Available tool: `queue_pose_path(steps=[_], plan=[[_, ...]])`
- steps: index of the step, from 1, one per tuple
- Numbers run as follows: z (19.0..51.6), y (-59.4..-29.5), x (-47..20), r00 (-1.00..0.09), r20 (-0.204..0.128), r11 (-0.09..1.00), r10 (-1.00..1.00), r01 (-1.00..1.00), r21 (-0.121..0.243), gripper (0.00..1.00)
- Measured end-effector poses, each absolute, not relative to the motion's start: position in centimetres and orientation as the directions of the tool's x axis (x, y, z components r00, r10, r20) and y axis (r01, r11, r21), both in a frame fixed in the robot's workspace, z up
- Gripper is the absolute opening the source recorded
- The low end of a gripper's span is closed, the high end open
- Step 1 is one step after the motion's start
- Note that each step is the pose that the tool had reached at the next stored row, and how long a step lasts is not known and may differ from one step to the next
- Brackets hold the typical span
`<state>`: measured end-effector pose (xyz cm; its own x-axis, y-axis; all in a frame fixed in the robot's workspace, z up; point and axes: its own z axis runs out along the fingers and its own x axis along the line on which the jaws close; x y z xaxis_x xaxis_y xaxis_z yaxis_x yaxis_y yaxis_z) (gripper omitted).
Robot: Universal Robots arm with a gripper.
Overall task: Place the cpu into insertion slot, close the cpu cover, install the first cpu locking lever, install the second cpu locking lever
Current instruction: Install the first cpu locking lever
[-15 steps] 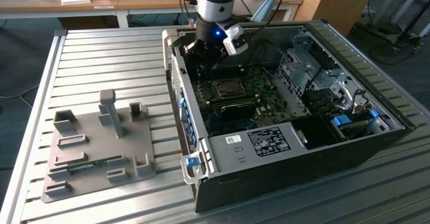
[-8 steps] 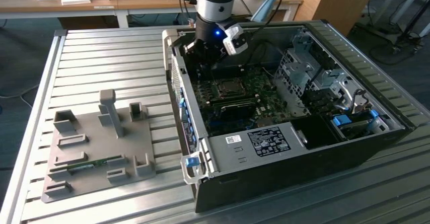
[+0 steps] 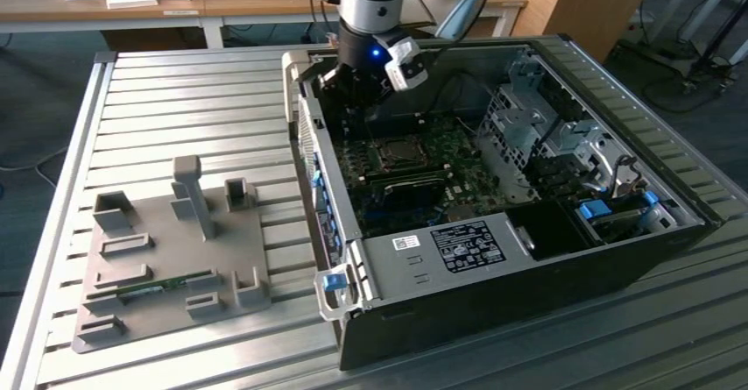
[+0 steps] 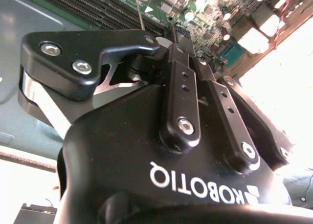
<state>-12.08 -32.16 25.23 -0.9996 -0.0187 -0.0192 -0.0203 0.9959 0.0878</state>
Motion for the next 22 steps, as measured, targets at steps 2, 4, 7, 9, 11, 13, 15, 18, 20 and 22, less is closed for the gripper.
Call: queue_pose_path(steps=[2,4,7,9,11,13,15,18,20,22], plan=[[25.23,-31.97,-12.1,-1.0,-0.019,0.996,-0.019,-0.02,0.088,0.11],[25.22,-31.82,-12.11,-1.0,-0.019,0.996,-0.019,-0.02,0.088,0.11],[25.22,-31.62,-12.11,-1.0,-0.019,0.996,-0.019,-0.02,0.091,0.11],[25.21,-31.55,-12.11,-1.0,-0.019,0.995,-0.019,-0.02,0.097,0.11],[25.21,-31.53,-12.11,-1.0,-0.02,0.994,-0.018,-0.02,0.105,0.11],[25.21,-31.53,-12.11,-1.0,-0.02,0.993,-0.018,-0.02,0.114,0.11],[25.21,-31.53,-12.11,-1.0,-0.02,0.991,-0.018,-0.02,0.13,0.11],[25.2,-31.52,-12.11,-1.0,-0.02,0.991,-0.018,-0.02,0.133,0.11],[25.21,-31.53,-12.09,-1.0,-0.02,0.991,-0.018,-0.02,0.133,0.11],[25.21,-31.53,-11.96,-1.0,-0.02,0.991,-0.018,-0.02,0.133,0.11]])
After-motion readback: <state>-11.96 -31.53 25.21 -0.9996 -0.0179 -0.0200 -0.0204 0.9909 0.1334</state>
